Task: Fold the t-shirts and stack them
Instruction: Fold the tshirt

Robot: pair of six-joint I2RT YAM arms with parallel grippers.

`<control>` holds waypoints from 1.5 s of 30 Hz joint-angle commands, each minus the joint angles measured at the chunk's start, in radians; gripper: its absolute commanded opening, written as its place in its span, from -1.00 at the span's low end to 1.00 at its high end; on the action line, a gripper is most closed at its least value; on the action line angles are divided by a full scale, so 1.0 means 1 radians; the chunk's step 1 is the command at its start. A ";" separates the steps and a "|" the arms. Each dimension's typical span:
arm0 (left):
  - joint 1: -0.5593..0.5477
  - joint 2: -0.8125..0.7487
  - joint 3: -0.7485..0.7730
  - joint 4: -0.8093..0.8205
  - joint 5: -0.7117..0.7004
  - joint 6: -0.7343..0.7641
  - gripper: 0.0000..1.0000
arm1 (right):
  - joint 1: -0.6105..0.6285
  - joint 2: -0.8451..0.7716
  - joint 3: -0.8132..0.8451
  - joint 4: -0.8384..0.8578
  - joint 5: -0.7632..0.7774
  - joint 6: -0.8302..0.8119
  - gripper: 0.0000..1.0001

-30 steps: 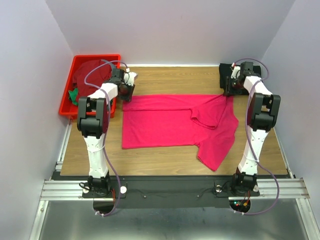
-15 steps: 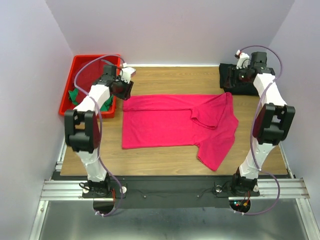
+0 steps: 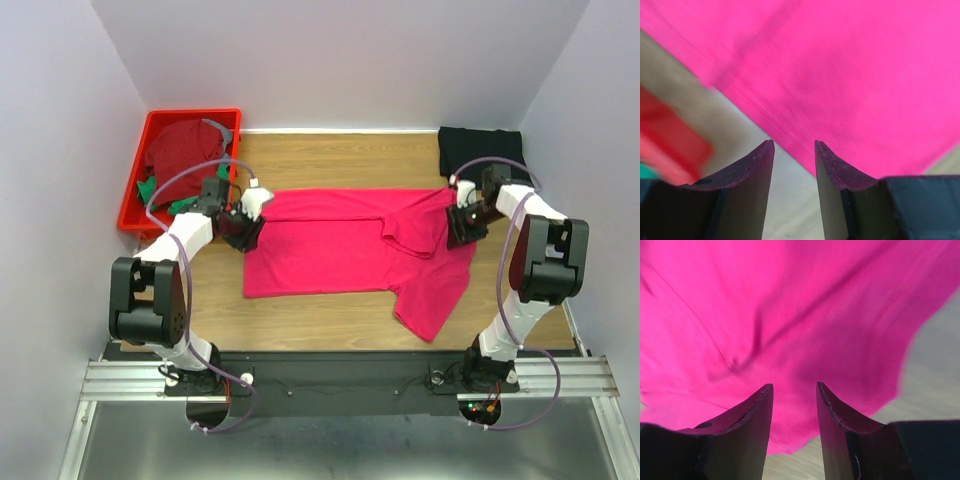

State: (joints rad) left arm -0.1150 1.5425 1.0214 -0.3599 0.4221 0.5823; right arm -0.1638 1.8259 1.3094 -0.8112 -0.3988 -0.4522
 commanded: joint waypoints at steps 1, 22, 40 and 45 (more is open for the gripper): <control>0.006 -0.091 -0.089 -0.014 -0.011 0.079 -0.02 | -0.005 -0.068 -0.091 0.040 0.060 -0.039 -0.10; 0.005 -0.377 -0.311 -0.227 -0.043 0.378 0.04 | -0.005 -0.430 -0.228 -0.117 0.083 -0.362 0.53; -0.014 -0.294 -0.302 -0.231 -0.026 0.356 0.04 | 0.133 -0.523 -0.492 -0.177 0.136 -0.557 0.03; -0.015 -0.268 -0.297 -0.218 -0.034 0.355 0.04 | 0.199 -0.525 -0.584 -0.070 0.172 -0.507 0.03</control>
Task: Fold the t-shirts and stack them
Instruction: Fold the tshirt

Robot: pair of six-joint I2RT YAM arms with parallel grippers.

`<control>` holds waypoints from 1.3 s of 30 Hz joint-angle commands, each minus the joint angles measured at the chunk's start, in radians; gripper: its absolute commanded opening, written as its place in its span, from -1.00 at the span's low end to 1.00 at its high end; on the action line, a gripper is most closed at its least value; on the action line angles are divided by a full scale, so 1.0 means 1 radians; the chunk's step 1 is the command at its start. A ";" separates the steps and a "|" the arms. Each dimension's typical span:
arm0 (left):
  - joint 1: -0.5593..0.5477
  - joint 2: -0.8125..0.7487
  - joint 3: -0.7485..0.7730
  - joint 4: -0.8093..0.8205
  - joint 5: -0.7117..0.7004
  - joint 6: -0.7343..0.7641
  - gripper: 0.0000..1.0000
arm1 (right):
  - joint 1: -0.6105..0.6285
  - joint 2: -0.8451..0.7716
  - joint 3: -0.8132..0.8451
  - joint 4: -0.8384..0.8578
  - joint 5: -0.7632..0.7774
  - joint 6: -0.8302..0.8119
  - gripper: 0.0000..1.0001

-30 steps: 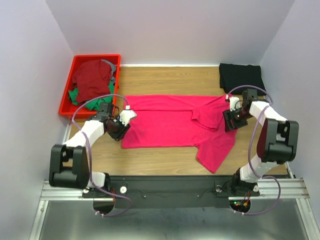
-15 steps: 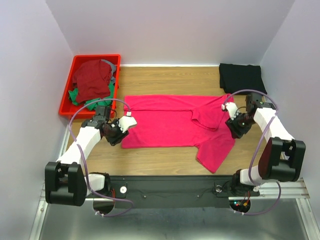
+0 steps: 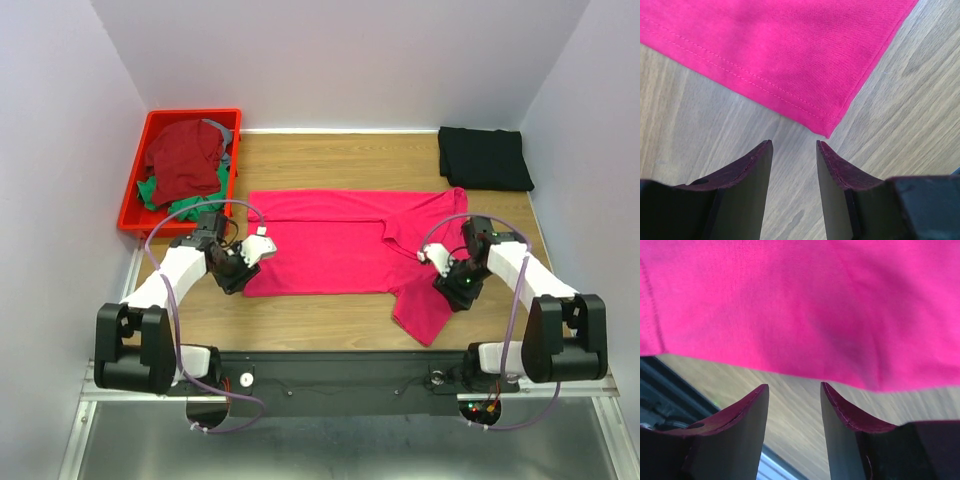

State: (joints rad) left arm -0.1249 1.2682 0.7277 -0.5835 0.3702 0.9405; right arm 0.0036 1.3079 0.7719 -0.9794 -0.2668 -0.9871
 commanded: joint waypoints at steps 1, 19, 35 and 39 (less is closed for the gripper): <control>-0.008 0.008 -0.004 0.005 0.019 -0.005 0.04 | 0.038 -0.006 -0.055 0.120 0.047 0.034 0.03; -0.068 0.030 -0.056 0.088 -0.025 -0.034 0.03 | 0.145 -0.147 -0.083 0.177 0.083 0.151 -0.04; -0.068 0.031 -0.053 0.088 -0.031 -0.031 0.02 | 0.173 -0.084 -0.160 0.309 0.161 0.140 0.08; -0.071 0.042 -0.068 0.114 -0.043 -0.037 0.04 | 0.205 -0.090 -0.212 0.347 0.178 0.133 0.06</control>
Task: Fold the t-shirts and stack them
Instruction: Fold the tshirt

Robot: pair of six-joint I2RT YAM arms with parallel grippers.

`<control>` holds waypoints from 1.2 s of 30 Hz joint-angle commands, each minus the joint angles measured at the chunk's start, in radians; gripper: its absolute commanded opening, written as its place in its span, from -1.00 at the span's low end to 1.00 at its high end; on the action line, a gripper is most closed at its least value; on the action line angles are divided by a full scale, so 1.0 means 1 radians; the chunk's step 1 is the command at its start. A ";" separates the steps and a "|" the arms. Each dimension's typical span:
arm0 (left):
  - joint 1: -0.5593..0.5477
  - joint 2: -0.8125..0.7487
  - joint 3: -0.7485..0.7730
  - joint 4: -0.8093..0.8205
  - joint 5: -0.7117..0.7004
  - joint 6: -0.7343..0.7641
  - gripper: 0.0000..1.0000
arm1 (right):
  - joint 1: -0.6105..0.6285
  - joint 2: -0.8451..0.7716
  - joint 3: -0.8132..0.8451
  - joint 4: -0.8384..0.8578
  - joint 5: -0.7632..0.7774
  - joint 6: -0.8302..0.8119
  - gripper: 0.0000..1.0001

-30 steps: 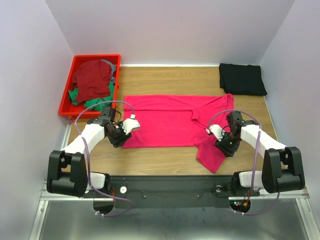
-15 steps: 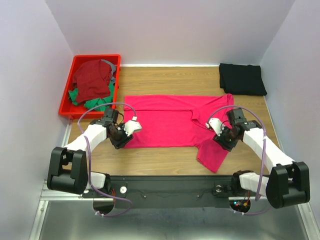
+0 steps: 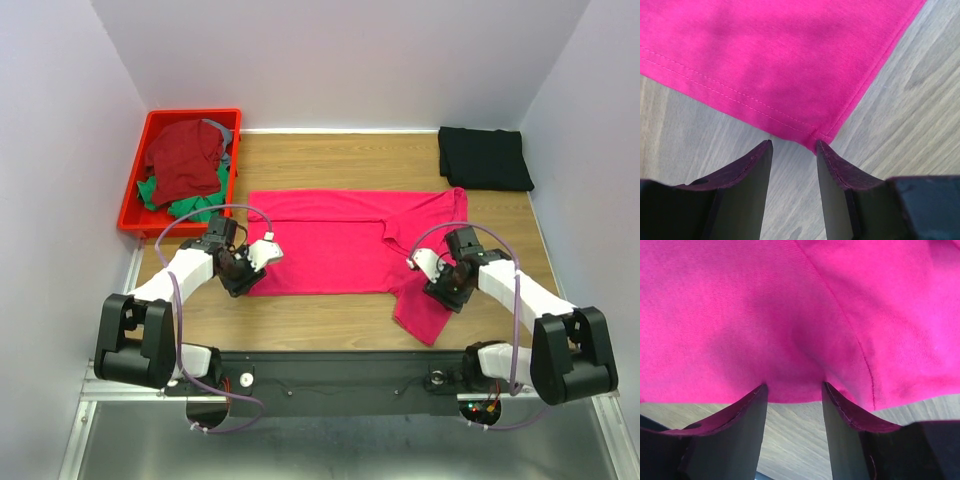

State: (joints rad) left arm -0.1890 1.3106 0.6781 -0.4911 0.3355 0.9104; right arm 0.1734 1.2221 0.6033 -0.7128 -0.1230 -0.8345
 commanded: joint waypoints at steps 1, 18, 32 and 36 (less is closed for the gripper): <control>-0.009 0.006 -0.020 0.031 -0.009 -0.010 0.04 | 0.041 -0.004 -0.068 0.090 0.042 -0.015 0.03; -0.020 -0.045 -0.051 -0.015 0.028 0.044 0.03 | 0.067 -0.019 -0.037 0.029 0.040 0.064 -0.99; -0.030 -0.070 -0.015 -0.069 0.040 0.087 0.07 | 0.066 -0.024 0.001 -0.019 0.029 0.074 -0.99; -0.041 -0.045 -0.031 -0.050 0.043 0.087 0.04 | 0.066 -0.029 0.007 -0.027 0.029 0.077 -0.99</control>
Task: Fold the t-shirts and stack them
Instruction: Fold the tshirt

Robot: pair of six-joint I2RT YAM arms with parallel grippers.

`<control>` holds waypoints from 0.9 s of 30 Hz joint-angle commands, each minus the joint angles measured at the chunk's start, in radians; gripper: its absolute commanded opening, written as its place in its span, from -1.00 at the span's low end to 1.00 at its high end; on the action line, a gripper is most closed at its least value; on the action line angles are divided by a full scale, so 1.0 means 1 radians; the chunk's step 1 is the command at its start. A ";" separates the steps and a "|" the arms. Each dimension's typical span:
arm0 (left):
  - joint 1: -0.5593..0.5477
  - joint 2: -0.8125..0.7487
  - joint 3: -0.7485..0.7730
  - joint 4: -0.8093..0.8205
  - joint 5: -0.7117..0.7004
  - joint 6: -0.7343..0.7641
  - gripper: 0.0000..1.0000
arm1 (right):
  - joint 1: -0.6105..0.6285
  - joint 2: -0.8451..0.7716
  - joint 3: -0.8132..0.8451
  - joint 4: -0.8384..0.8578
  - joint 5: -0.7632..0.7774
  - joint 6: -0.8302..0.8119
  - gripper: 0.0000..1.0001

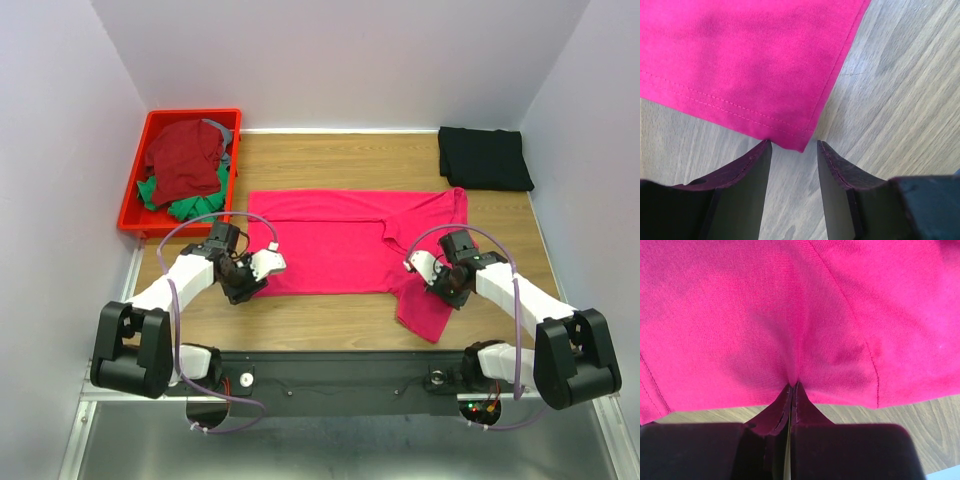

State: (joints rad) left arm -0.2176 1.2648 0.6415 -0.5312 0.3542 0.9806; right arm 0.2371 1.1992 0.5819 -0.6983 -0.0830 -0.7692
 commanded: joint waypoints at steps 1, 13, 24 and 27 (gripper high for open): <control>-0.016 0.004 0.001 -0.004 0.025 0.018 0.01 | 0.004 -0.007 0.030 -0.044 -0.012 0.014 -0.99; -0.023 -0.036 0.006 -0.047 -0.018 0.029 -1.00 | 0.002 -0.131 0.128 -0.231 -0.035 0.050 -0.99; 0.003 -0.045 0.115 -0.153 0.037 0.061 -1.00 | 0.002 -0.165 0.272 -0.325 0.003 0.079 -0.99; 0.017 -0.025 0.162 -0.177 0.066 0.061 -1.00 | 0.002 -0.144 0.300 -0.325 0.015 0.062 -0.99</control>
State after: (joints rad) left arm -0.2180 1.2350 0.7242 -0.6472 0.3664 1.0248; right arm 0.2371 1.0389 0.8211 -0.9947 -0.0925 -0.7059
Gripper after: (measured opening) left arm 0.025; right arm 0.012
